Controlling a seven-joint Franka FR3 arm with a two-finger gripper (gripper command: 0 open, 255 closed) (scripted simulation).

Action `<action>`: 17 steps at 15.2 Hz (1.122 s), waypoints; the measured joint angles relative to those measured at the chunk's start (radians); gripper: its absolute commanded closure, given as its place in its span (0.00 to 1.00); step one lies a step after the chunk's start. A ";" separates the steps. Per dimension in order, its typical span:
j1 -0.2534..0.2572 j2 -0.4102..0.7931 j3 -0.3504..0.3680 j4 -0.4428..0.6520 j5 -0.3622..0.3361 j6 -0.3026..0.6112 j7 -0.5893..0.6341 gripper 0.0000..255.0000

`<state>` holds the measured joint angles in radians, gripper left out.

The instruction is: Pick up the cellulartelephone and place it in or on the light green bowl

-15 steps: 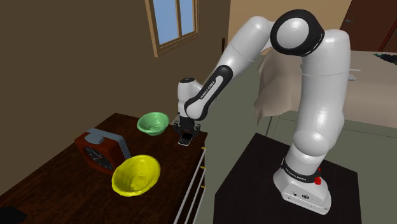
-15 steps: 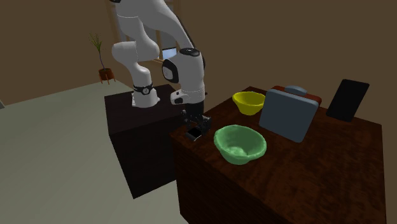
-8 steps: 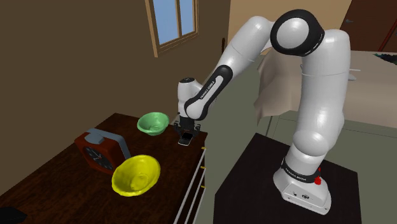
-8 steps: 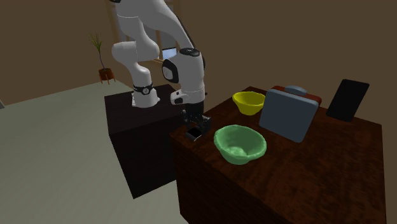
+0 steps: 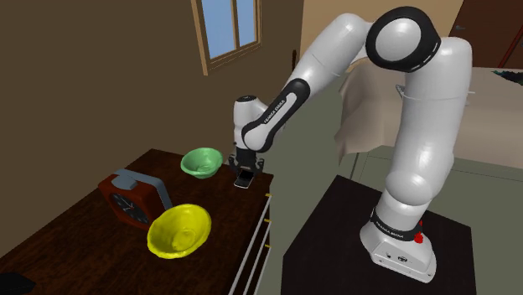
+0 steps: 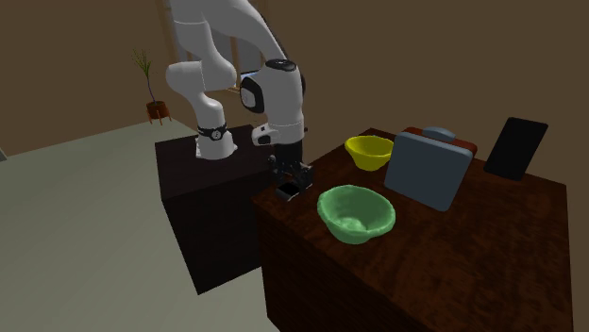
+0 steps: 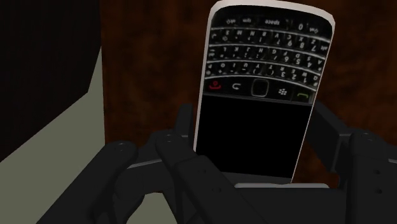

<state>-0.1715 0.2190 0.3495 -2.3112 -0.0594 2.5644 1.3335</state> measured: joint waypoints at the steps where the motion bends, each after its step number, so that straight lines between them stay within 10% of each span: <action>1: -0.002 -0.012 0.003 0.001 0.007 -0.012 -0.004 1.00; 17: -0.019 -0.172 0.023 0.060 0.093 -0.221 -0.059 1.00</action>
<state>-0.1907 0.0472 0.3728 -2.2509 0.0339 2.3430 1.2744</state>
